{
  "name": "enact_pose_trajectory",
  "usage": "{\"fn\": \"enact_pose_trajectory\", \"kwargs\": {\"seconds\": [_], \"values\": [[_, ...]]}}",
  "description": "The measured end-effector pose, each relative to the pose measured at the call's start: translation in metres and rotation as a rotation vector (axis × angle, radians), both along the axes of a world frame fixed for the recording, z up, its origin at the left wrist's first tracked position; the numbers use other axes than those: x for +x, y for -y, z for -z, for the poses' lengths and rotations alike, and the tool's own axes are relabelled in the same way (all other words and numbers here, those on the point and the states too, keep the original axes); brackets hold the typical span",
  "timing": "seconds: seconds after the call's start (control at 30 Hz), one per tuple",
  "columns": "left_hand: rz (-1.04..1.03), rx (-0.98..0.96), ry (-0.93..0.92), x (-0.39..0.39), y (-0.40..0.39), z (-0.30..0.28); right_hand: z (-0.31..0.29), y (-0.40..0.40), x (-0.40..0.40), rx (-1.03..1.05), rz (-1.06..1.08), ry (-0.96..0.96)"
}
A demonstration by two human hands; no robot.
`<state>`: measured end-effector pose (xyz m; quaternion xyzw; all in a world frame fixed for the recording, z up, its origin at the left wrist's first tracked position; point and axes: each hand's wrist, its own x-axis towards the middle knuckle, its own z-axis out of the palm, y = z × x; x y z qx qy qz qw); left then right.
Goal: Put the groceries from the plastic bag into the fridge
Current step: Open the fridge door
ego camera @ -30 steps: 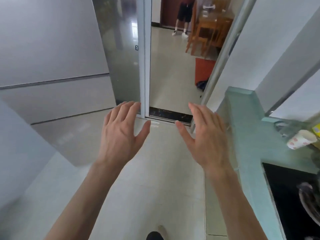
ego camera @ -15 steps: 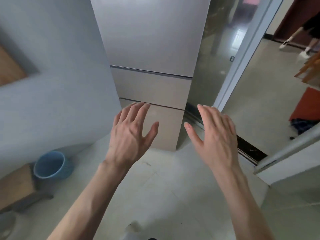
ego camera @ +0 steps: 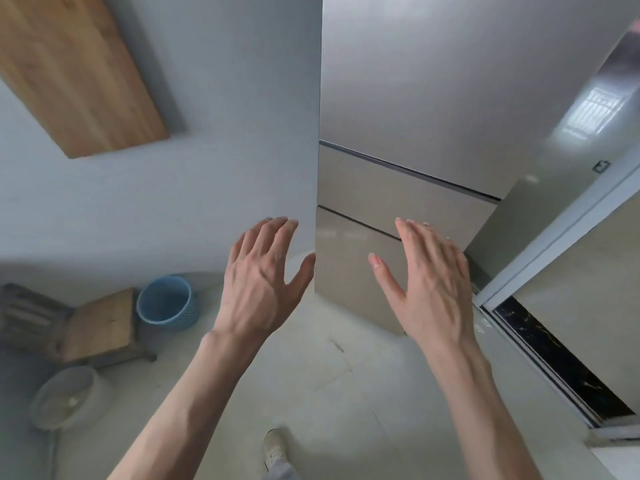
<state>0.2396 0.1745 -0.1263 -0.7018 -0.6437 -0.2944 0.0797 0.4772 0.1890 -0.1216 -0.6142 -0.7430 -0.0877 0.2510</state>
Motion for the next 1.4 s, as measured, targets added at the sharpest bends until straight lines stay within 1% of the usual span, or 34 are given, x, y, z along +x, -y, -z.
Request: {"fn": "enact_pose_trajectory", "kwargs": {"seconds": [0.2, 0.3, 0.57, 0.87, 1.13, 1.4], "values": [[-0.046, 0.034, 0.012, -0.064, -0.050, -0.008, -0.002, -0.060, -0.066, 0.043, -0.026, -0.016], [-0.040, 0.038, 0.016, -0.089, -0.075, -0.012, -0.005, -0.085, -0.092, 0.042, -0.026, 0.010], [-0.003, 0.077, 0.029, -0.131, -0.140, -0.018, -0.025, -0.145, -0.127, 0.129, -0.005, 0.040], [0.069, 0.108, 0.029, -0.128, -0.225, -0.025, -0.043, -0.219, -0.128, 0.179, 0.058, 0.067], [0.131, 0.148, -0.003, -0.106, -0.311, -0.032, -0.039, -0.289, -0.113, 0.188, 0.102, 0.028], [0.136, 0.132, -0.047, -0.089, -0.387, -0.032, -0.037, -0.360, -0.098, 0.211, 0.120, -0.031]]}}
